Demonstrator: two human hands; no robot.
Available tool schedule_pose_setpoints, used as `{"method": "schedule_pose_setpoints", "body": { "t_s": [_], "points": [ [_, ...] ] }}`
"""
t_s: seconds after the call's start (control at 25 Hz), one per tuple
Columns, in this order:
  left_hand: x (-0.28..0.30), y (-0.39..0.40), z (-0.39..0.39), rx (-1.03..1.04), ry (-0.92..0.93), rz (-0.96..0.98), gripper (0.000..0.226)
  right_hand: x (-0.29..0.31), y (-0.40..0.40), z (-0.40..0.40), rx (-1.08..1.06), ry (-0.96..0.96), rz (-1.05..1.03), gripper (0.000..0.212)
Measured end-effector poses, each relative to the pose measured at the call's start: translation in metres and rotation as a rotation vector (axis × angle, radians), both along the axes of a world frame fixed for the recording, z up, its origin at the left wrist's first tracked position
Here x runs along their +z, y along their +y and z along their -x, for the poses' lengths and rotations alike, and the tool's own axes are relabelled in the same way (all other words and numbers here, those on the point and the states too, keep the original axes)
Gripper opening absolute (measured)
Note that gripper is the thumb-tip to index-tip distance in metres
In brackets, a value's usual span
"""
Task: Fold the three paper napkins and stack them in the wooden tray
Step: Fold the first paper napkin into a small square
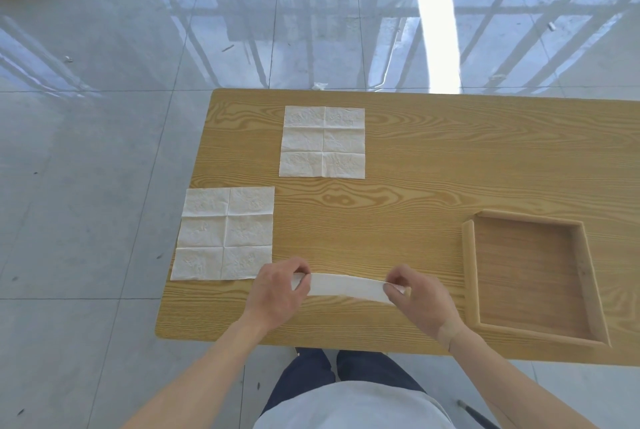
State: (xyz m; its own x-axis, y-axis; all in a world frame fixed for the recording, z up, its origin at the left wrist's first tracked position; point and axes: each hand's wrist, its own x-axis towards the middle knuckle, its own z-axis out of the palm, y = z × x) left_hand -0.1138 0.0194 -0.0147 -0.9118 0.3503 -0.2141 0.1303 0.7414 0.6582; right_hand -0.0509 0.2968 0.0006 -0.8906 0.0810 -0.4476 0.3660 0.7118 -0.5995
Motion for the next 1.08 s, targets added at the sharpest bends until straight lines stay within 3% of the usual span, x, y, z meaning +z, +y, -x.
{"method": "schedule_pose_setpoints", "body": {
  "t_s": [0.24,0.4,0.64,0.76,0.84,0.96,1.08],
  "points": [
    [-0.007,-0.001,0.009,0.217,-0.356,-0.128,0.005,-0.002,0.001,0.009,-0.21,-0.145,0.143,0.004],
    [-0.019,0.002,0.012,0.267,-0.42,-0.096,0.008,-0.018,-0.006,0.011,-0.224,-0.22,0.143,0.011],
    [-0.023,0.01,0.006,0.218,-0.24,0.043,0.022,-0.031,-0.013,0.003,-0.094,-0.126,-0.058,0.035],
    [-0.021,0.012,-0.01,0.092,0.043,0.247,0.03,-0.03,-0.024,-0.009,0.076,0.051,-0.346,0.041],
    [-0.021,0.021,-0.028,-0.093,0.199,0.331,0.04,-0.031,-0.039,-0.02,0.242,0.152,-0.43,0.049],
    [-0.033,0.039,-0.056,-0.388,0.161,0.426,0.062,-0.042,-0.06,-0.035,0.473,0.189,-0.465,0.063],
    [-0.044,0.046,-0.065,-0.427,0.073,0.489,0.069,-0.058,-0.065,-0.039,0.533,0.123,-0.521,0.069]
  ]
}}
